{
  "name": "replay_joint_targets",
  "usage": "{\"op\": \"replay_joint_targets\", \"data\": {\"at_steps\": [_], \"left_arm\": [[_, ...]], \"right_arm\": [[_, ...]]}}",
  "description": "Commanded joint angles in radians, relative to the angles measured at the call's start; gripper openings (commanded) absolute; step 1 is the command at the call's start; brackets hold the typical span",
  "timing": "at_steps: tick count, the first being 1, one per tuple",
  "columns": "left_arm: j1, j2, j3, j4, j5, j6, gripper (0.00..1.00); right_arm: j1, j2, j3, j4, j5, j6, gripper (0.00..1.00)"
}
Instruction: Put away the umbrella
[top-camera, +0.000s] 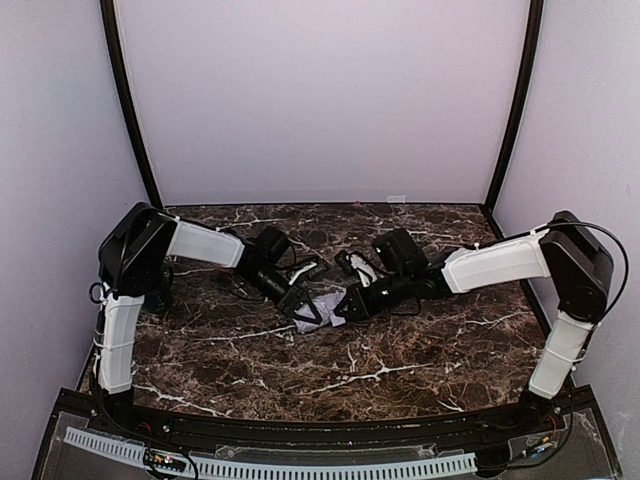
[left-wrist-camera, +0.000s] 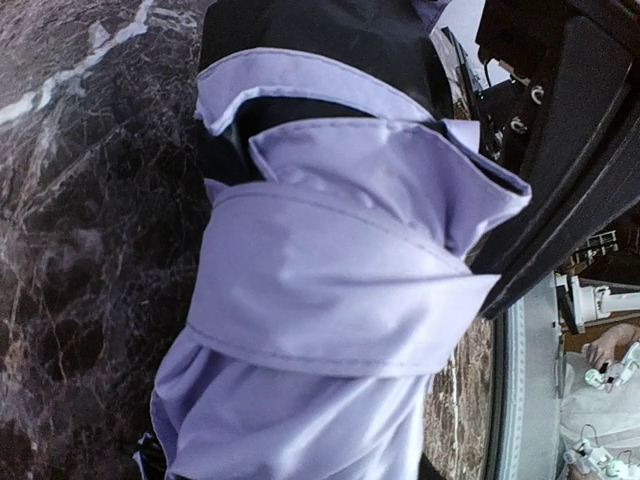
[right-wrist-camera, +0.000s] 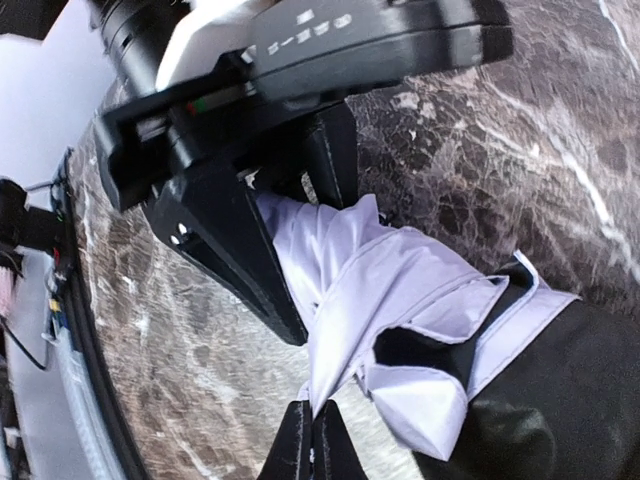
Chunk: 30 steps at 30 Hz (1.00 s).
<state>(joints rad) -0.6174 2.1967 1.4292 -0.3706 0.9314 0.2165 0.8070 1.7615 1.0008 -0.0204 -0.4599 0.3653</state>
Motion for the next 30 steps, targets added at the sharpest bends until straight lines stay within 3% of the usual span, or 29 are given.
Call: {"op": "replay_joint_targets", "data": {"at_steps": [1,10,15,19,30], "left_arm": [[0.078,0.081,-0.054,0.008,-0.115,-0.105,0.00],[0.093,0.096,-0.068,0.054,-0.077,-0.141,0.00],[0.095,0.109,-0.066,0.034,-0.061,-0.125,0.00],[0.099,0.117,-0.072,0.040,-0.056,-0.131,0.00],[0.100,0.141,-0.049,0.007,-0.085,-0.108,0.00]], "right_arm": [[0.057,0.031,-0.033,-0.014,-0.034,-0.196,0.00],[0.051,0.074,-0.028,0.011,0.033,-0.295,0.00],[0.053,0.014,-0.073,0.162,-0.018,-0.300,0.00],[0.048,0.024,-0.073,0.161,0.036,-0.369,0.00],[0.046,0.064,0.002,0.180,-0.072,-0.367,0.00]]}}
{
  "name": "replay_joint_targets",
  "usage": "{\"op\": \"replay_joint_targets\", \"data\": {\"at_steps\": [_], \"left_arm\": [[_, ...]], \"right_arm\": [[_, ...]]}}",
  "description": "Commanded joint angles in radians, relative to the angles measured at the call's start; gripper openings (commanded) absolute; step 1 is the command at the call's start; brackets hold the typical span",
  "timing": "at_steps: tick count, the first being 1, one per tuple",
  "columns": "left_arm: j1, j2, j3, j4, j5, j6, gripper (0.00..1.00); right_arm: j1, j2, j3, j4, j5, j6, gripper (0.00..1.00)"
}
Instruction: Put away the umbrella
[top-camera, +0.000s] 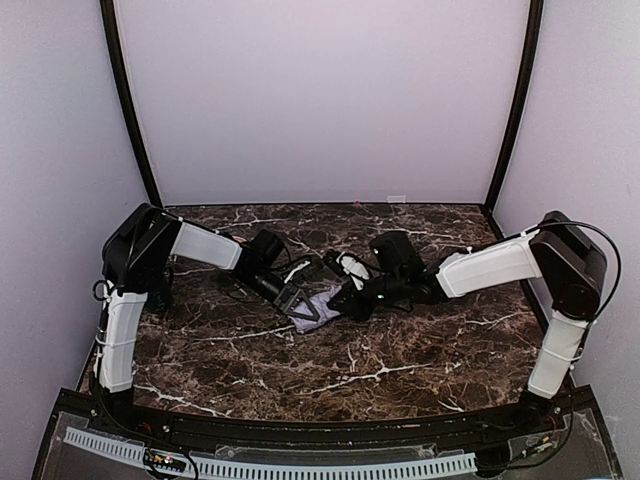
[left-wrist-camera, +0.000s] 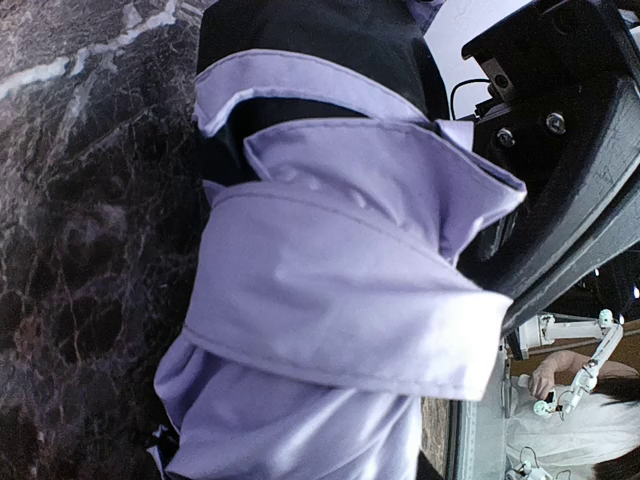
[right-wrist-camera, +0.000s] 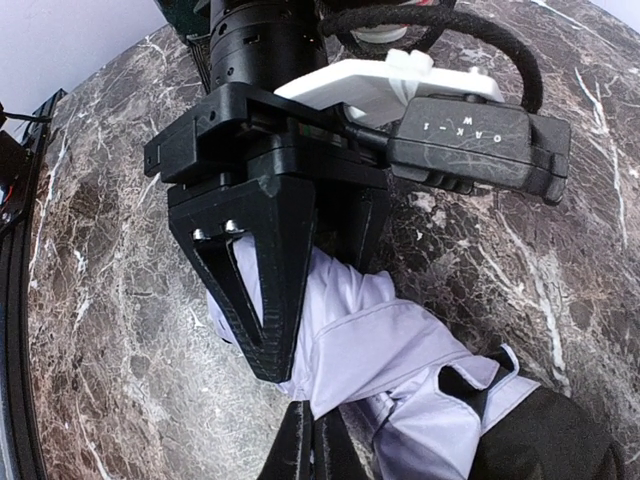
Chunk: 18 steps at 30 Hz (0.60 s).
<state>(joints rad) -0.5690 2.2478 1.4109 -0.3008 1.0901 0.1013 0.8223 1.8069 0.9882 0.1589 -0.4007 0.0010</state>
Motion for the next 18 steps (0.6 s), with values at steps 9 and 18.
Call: {"op": "replay_joint_targets", "data": {"at_steps": [9,18], "left_arm": [[0.052,0.094,-0.032,-0.064,-0.244,0.013,0.00],[0.051,0.098,-0.031,-0.077,-0.245,0.023,0.00]], "right_arm": [[0.019,0.080,-0.008,0.022,-0.038,-0.016,0.00],[0.018,0.055,-0.030,0.095,0.219,-0.003,0.00]]}}
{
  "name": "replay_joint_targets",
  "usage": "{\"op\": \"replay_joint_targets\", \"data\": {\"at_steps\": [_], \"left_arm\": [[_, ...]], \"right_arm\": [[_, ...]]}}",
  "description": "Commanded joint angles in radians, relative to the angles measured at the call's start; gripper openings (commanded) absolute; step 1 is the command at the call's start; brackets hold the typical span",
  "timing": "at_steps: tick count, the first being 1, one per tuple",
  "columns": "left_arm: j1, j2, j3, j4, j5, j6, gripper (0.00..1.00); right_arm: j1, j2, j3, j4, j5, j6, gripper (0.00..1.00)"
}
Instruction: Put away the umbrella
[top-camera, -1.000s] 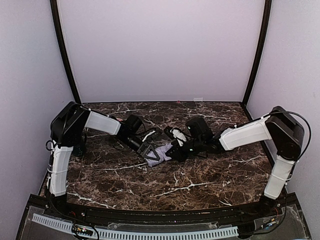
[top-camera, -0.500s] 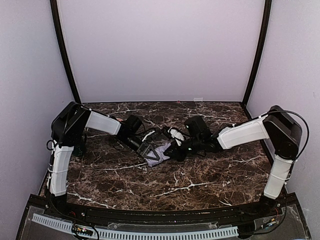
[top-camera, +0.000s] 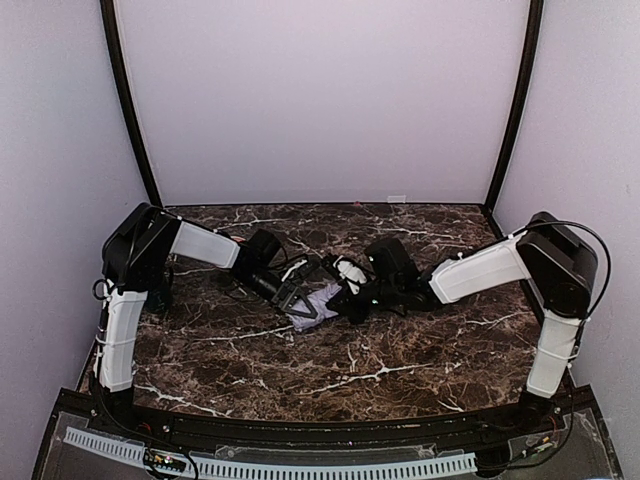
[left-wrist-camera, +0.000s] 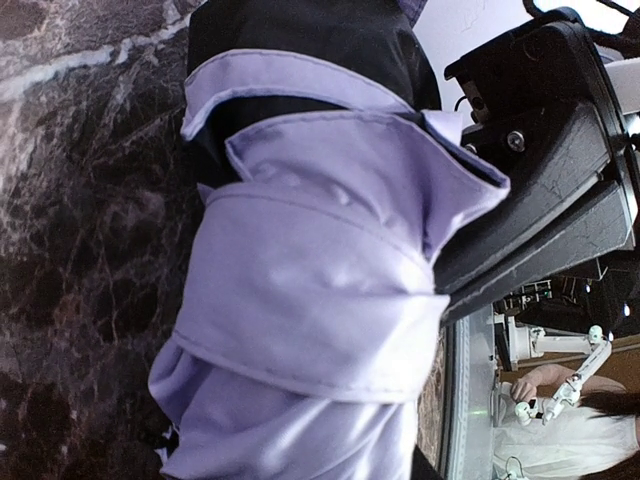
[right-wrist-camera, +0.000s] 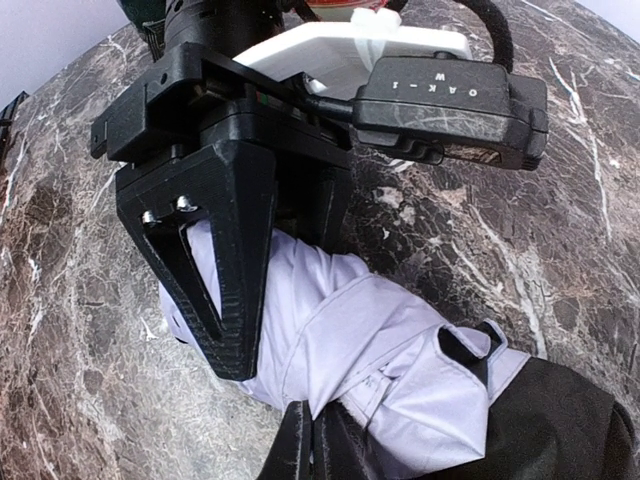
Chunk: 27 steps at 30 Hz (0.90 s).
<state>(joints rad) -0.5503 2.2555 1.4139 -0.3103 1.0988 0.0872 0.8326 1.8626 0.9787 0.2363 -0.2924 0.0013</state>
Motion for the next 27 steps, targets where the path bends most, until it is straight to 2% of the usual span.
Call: {"op": "replay_joint_targets", "data": {"at_steps": [1,4,8,9,12,14,17,22,27], "left_arm": [[0.032,0.089,-0.035,-0.067,-0.251,0.037,0.00],[0.033,0.091,-0.033,-0.063,-0.247,0.033,0.00],[0.032,0.091,-0.033,-0.057,-0.244,0.029,0.00],[0.032,0.091,-0.034,-0.056,-0.243,0.029,0.00],[0.033,0.090,-0.036,-0.046,-0.243,0.024,0.00],[0.033,0.091,-0.036,-0.039,-0.245,0.020,0.00],[0.033,0.089,-0.034,-0.039,-0.254,0.021,0.00],[0.033,0.072,-0.041,-0.018,-0.287,0.012,0.00],[0.031,0.003,-0.106,0.136,-0.282,-0.091,0.00]], "right_arm": [[0.009,0.005,-0.019,0.016,0.115,-0.007,0.00],[0.018,0.026,-0.016,0.020,0.127,-0.001,0.02],[0.039,0.041,-0.017,0.020,0.202,0.037,0.24],[0.039,0.037,-0.025,0.017,0.226,0.053,0.25],[0.039,0.009,-0.076,0.036,0.305,0.094,0.23],[0.039,-0.005,-0.106,0.050,0.320,0.111,0.17],[0.039,-0.014,-0.120,0.061,0.238,0.119,0.14],[0.032,-0.085,-0.207,0.135,0.044,0.134,0.26],[-0.021,-0.148,-0.278,0.343,-0.086,0.344,0.29]]}}
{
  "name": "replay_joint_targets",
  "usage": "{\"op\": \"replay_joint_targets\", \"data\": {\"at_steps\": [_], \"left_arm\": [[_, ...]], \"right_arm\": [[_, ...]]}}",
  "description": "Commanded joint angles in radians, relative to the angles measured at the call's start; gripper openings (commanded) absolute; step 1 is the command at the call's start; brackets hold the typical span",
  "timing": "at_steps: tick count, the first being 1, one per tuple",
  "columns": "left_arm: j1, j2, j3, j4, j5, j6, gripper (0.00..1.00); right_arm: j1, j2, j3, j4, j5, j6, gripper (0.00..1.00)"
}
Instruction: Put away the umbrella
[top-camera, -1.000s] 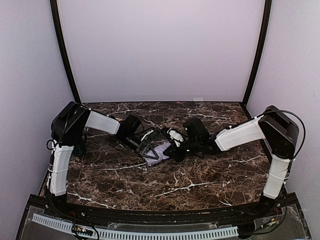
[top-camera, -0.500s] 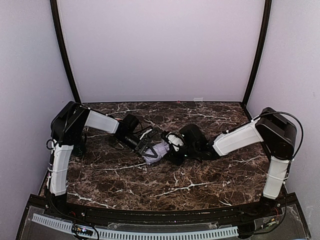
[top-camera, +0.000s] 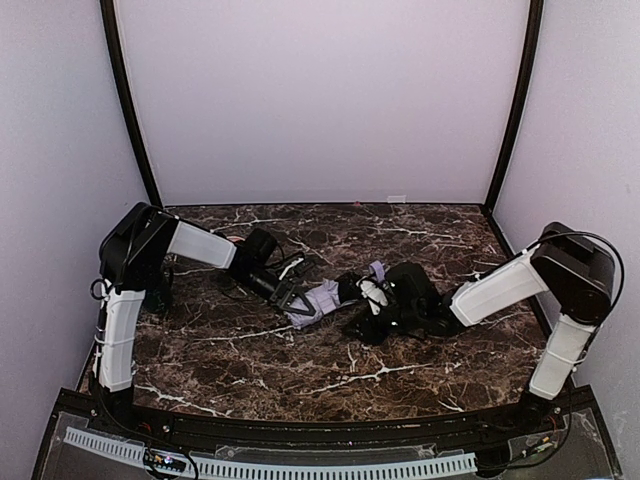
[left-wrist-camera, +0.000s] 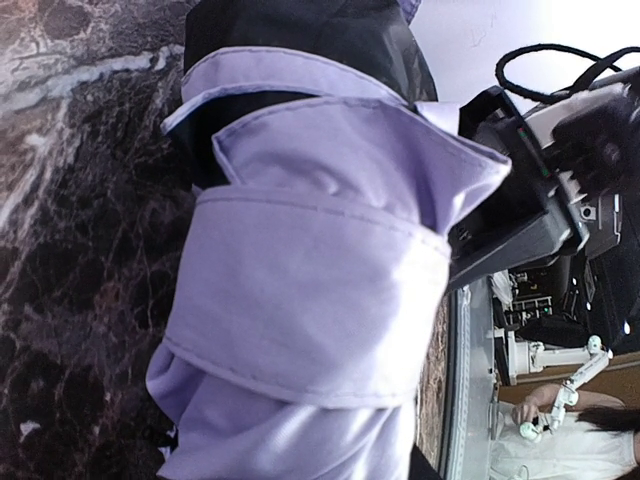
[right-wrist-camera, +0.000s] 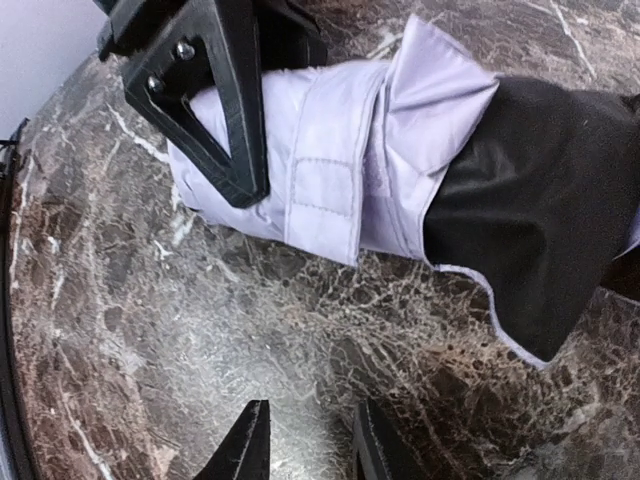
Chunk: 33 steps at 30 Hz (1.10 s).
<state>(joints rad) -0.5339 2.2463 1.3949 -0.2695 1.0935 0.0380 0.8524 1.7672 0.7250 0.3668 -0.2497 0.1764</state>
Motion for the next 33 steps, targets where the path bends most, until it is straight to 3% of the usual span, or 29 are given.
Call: {"op": "replay_joint_targets", "data": {"at_steps": [1,3,7,13,19,30,33], "left_arm": [[0.013,-0.015,-0.108,0.134,-0.282,-0.062,0.00],[0.002,-0.087,-0.163,0.240,-0.297,-0.096,0.00],[-0.009,-0.228,-0.273,0.469,-0.333,-0.189,0.00],[-0.023,-0.343,-0.409,0.786,-0.361,-0.289,0.00],[-0.067,-0.417,-0.441,0.826,-0.442,-0.223,0.00],[-0.075,-0.472,-0.474,0.886,-0.429,-0.201,0.00],[-0.108,-0.480,-0.475,0.882,-0.425,-0.175,0.00]], "right_arm": [[-0.048,-0.048,-0.026,0.262,-0.139,0.221,0.33],[-0.059,-0.022,-0.020,0.365,-0.166,0.325,0.40],[-0.066,0.052,0.000,0.513,-0.188,0.458,0.45],[-0.063,0.058,0.017,0.576,-0.156,0.513,0.48],[-0.042,0.069,0.085,0.486,-0.111,0.470,0.47],[-0.044,0.066,0.084,0.434,-0.032,0.454,0.49],[-0.046,0.059,0.088,0.439,-0.065,0.433,0.45]]}}
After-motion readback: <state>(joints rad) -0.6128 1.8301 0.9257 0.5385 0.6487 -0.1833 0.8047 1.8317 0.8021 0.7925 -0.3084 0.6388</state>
